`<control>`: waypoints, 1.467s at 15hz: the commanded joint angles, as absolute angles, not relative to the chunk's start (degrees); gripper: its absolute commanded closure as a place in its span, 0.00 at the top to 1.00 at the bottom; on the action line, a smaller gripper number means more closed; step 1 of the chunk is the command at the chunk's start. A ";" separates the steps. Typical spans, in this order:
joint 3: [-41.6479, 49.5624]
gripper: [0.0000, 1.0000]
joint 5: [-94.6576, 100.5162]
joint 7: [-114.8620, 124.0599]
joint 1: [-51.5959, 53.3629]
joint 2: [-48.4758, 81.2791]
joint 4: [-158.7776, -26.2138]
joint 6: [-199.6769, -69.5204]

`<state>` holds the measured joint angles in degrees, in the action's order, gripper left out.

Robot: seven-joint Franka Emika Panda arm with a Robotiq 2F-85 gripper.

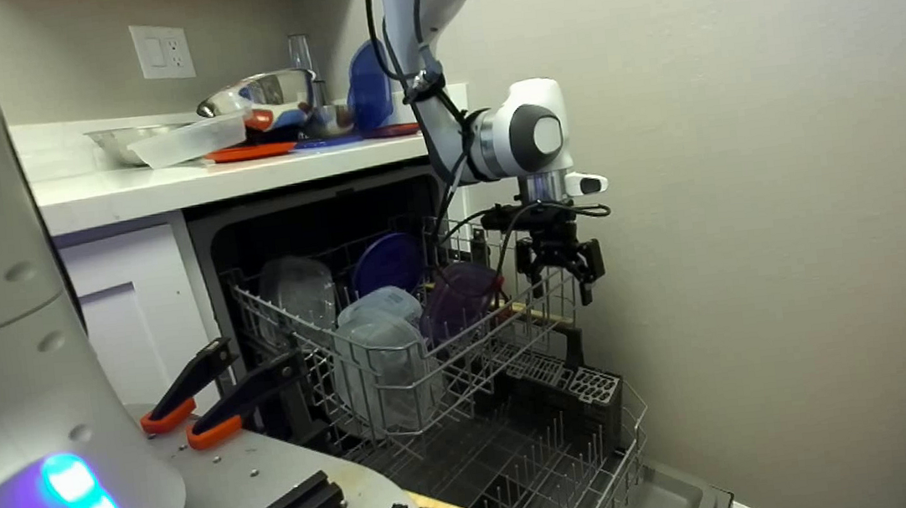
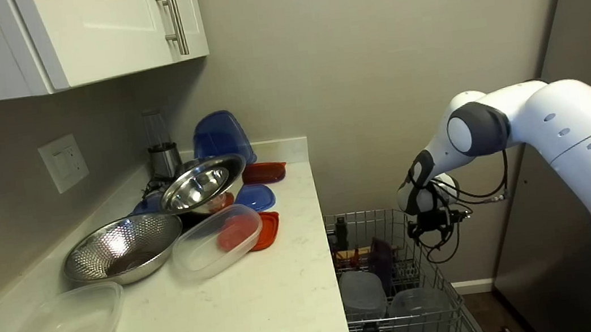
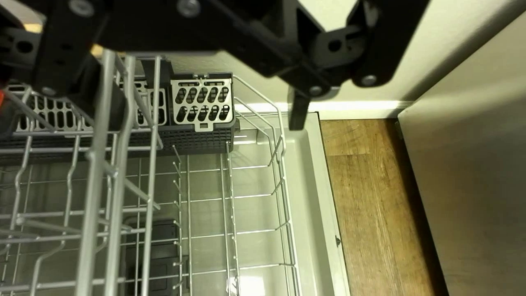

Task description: Pull the dish rack out of the dishwasher

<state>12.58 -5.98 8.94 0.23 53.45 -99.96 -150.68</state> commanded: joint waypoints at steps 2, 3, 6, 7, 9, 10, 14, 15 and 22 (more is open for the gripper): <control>13.42 1.00 -3.87 11.27 -0.14 51.71 -103.90 -151.14; 13.35 1.00 -4.08 11.38 -0.41 51.82 -104.24 -151.28; 14.20 1.00 -3.93 12.41 -0.37 51.74 -105.38 -151.63; 14.89 1.00 -3.58 13.02 0.00 51.72 -105.72 -151.66; 15.83 1.00 -3.09 13.72 0.40 51.51 -106.10 -151.45; 16.60 1.00 -2.63 14.08 0.85 51.46 -106.14 -151.33; 18.06 1.00 -0.95 14.26 1.11 50.66 -105.71 -150.78; 16.79 1.00 -1.37 12.92 0.11 49.88 -105.62 -150.47; 10.42 1.00 -1.56 4.67 -2.58 38.70 -110.19 -150.11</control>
